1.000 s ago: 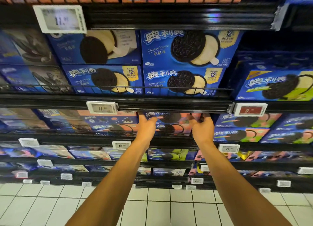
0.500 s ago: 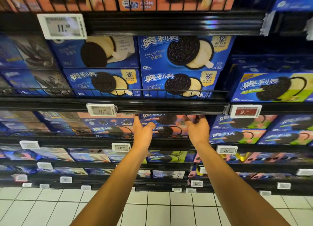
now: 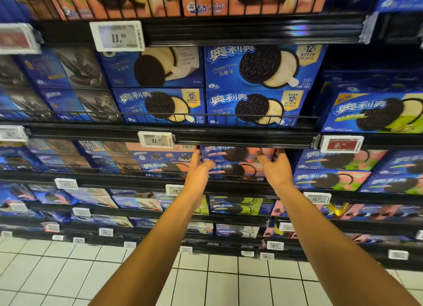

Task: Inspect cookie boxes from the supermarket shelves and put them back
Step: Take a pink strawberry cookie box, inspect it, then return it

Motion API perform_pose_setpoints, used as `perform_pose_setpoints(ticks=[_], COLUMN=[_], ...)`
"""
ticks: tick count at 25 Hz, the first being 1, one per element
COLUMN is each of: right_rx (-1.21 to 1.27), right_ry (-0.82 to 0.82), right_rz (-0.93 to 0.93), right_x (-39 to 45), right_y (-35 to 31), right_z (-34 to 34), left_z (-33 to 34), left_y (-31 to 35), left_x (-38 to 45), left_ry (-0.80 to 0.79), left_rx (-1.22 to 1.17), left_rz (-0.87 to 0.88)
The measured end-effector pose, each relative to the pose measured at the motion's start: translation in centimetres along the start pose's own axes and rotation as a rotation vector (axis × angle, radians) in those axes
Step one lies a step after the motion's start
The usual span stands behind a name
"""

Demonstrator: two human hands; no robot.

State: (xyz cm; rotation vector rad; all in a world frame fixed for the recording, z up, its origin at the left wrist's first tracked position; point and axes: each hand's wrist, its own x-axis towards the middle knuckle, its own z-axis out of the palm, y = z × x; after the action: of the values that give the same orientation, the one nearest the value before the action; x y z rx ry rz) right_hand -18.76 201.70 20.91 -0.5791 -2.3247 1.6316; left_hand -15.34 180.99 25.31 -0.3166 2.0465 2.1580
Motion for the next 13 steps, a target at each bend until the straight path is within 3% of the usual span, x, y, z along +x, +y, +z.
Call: perform_pose_setpoints(ticks=[5,11,13], right_rx=[-0.016,0.023,0.064], right_ry=[-0.067,0.12,0.115], right_rz=[0.009,0.006,0.02], right_x=[-0.7,-1.8,-3.6], right_y=[-0.2,-0.6,-0.6], right_z=[-0.8,-0.6,0.9], left_z=[-1.4,-3.9,-5.6], left_y=[0.7,0.8,0.4], left_x=[-1.3,-1.3,-1.1], left_ry=[0.028,0.114,0.144], left_rx=[-0.021,-0.007,-0.013], left_rz=[0.024,-0.013,-0.025])
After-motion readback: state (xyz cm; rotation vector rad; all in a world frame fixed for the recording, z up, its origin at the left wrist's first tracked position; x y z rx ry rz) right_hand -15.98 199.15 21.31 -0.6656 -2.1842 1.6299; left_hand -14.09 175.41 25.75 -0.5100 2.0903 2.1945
